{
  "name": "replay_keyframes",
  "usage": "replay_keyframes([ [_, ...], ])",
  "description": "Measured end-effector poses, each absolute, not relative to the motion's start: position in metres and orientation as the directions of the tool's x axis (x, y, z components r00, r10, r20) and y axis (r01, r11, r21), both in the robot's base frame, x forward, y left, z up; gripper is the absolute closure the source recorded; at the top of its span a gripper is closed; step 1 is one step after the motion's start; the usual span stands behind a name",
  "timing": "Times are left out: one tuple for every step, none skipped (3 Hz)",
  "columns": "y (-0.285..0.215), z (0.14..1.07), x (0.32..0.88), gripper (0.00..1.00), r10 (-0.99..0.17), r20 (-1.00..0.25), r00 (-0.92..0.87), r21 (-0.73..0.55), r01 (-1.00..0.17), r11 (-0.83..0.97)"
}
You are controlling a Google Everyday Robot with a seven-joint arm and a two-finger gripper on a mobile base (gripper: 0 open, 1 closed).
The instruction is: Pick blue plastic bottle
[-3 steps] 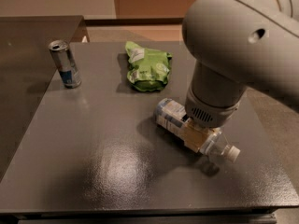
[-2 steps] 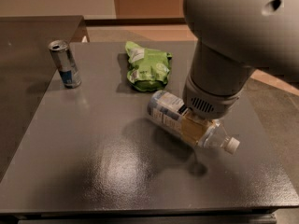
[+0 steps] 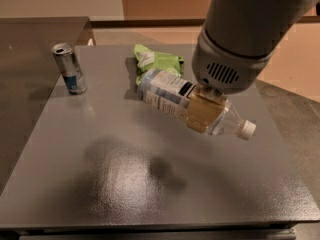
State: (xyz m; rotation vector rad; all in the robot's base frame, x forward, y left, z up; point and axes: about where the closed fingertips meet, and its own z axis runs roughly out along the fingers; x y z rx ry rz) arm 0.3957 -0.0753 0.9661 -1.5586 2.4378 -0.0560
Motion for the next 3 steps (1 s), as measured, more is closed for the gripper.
replay_keyframes([
  [-0.065, 1.003, 0.396, 1.0, -0.915, -0.22, -0.339, -0.177, -0.908, 0.379],
  [-0.058, 1.02, 0.391, 1.0, -0.915, -0.246, -0.32, -0.212, -0.903, 0.373],
  [-0.057, 1.022, 0.39, 1.0, -0.915, -0.25, -0.317, -0.219, -0.902, 0.372],
])
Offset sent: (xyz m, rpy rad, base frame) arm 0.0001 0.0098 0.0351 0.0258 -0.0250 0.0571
